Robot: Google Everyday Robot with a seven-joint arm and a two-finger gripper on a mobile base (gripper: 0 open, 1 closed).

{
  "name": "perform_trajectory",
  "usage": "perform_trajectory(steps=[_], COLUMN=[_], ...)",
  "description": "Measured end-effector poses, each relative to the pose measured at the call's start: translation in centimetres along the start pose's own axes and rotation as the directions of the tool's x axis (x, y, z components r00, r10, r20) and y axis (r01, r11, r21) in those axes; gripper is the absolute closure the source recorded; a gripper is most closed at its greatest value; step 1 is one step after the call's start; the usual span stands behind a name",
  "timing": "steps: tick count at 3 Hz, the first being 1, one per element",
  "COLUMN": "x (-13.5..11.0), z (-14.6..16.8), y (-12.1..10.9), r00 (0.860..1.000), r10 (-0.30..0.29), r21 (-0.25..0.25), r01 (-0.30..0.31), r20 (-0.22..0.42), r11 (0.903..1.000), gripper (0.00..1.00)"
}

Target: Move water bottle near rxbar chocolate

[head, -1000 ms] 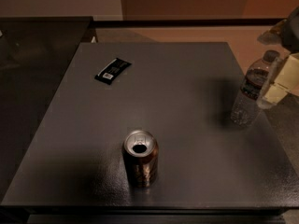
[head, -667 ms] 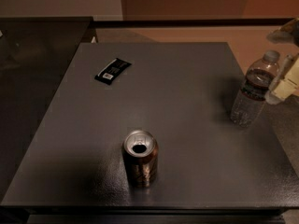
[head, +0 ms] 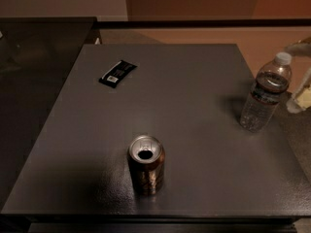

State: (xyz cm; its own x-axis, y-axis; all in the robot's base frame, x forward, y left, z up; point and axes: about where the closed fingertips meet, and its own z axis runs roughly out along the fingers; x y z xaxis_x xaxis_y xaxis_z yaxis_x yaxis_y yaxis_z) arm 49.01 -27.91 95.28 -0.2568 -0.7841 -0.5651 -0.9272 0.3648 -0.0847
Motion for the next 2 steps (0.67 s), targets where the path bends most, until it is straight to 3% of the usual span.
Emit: perform_trajectory(steps=[2], x=[-0.5], z=[2.4], y=[1.5], r00=[0.994], r10=[0.007], r21=[-0.072], r01=[0.001], r20=[0.11], r11=[0.9974], gripper=[0.0])
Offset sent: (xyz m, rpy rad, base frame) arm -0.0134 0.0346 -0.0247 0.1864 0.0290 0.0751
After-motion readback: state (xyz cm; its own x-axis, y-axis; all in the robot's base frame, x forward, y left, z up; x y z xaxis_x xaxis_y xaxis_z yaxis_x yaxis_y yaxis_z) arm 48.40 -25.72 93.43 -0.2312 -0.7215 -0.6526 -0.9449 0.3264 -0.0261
